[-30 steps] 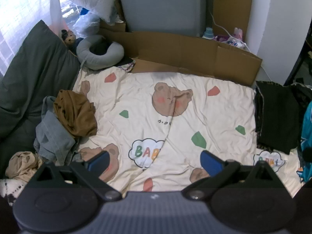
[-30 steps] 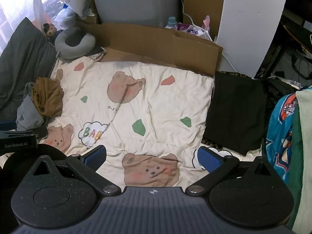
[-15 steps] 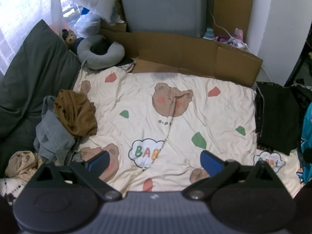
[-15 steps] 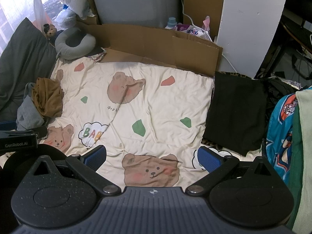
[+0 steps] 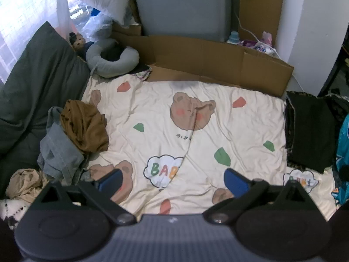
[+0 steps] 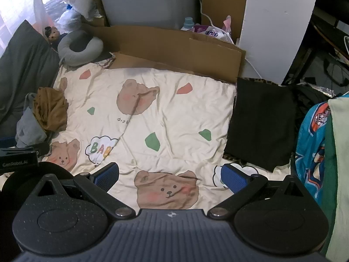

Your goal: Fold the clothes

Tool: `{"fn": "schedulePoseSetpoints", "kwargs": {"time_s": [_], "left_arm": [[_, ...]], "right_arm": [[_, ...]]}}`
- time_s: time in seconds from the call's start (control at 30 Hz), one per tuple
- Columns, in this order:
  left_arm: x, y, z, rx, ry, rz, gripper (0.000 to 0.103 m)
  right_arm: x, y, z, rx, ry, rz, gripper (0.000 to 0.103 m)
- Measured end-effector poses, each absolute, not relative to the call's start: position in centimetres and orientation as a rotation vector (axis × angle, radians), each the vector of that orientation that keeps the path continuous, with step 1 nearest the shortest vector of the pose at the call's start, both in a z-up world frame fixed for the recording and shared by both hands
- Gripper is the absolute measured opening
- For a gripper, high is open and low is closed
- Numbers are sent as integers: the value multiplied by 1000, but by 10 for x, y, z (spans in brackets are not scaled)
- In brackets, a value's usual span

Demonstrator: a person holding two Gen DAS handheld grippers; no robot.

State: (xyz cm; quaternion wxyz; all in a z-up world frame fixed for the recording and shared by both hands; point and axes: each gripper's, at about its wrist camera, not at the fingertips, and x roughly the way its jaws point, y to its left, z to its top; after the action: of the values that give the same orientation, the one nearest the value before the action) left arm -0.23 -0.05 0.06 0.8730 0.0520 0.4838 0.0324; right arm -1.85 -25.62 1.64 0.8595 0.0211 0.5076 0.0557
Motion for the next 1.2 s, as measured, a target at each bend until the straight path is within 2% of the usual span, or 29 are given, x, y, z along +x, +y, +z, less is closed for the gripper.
{"fn": "schedulePoseSetpoints", "kwargs": {"time_s": [0.53, 1.2], "left_arm": [[-4, 0, 7, 116, 999, 57, 100], [-1, 26, 53, 101, 917, 6, 100]], "right_arm": [[-18, -261, 20, 48, 1082, 96, 103], [-29, -258, 47, 72, 1035, 108, 103]]}}
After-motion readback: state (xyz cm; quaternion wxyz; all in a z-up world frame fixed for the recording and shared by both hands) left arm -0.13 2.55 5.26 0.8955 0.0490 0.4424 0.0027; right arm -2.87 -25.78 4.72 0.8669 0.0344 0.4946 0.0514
